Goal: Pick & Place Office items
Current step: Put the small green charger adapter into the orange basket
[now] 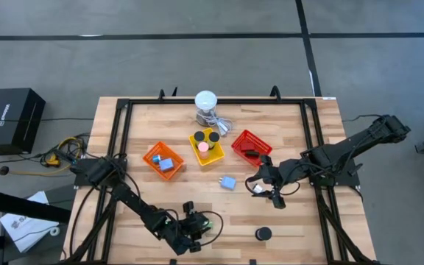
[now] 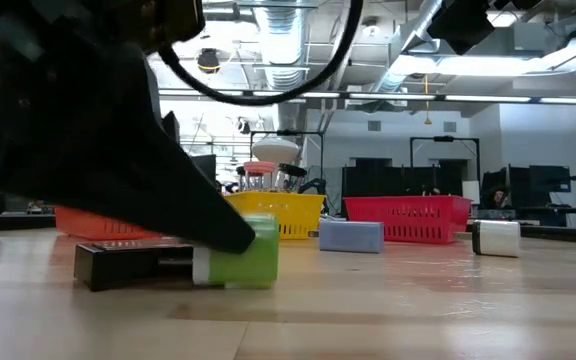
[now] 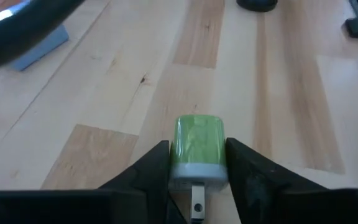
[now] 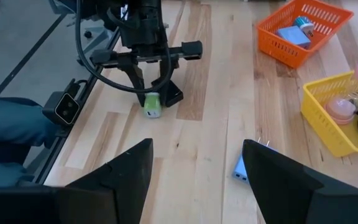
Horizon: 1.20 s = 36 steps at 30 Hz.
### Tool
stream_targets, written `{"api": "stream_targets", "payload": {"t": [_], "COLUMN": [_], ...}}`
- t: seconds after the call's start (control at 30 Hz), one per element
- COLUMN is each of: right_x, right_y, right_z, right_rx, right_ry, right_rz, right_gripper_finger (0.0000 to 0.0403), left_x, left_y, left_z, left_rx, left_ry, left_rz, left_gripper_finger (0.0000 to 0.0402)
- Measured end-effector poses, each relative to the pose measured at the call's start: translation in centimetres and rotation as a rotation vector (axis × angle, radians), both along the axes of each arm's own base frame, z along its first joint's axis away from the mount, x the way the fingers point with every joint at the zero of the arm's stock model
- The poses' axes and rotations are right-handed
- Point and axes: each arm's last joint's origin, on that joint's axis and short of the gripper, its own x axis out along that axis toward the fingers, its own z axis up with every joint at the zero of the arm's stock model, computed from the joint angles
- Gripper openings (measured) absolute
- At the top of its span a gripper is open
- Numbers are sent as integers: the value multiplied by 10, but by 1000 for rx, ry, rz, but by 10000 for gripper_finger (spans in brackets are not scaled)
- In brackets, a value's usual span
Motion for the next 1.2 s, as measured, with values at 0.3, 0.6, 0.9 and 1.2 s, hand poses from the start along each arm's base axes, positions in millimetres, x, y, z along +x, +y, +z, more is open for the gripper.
{"api": "stream_targets", "payload": {"t": [0.3, 0.6, 0.9, 1.2], "right_x": [0, -1, -1, 13], "right_y": [0, -1, -1, -1], "right_z": [0, -2, -2, -11], "right_rx": [0, 29, 26, -57], "right_ry": [1, 37, 35, 21], "right_rz": [0, -28, -27, 8], "right_gripper_finger": [239, 239, 239, 239], "left_x": [-4, -37, -111, -157], "left_y": [12, 86, 181, 220], "left_z": [59, 123, 91, 58], "left_rx": [19, 143, 53, -38], "left_ry": [-59, 23, 20, -8], "left_rz": [-10, 144, 396, 496], "left_gripper_finger": [146, 131, 137, 145]}}
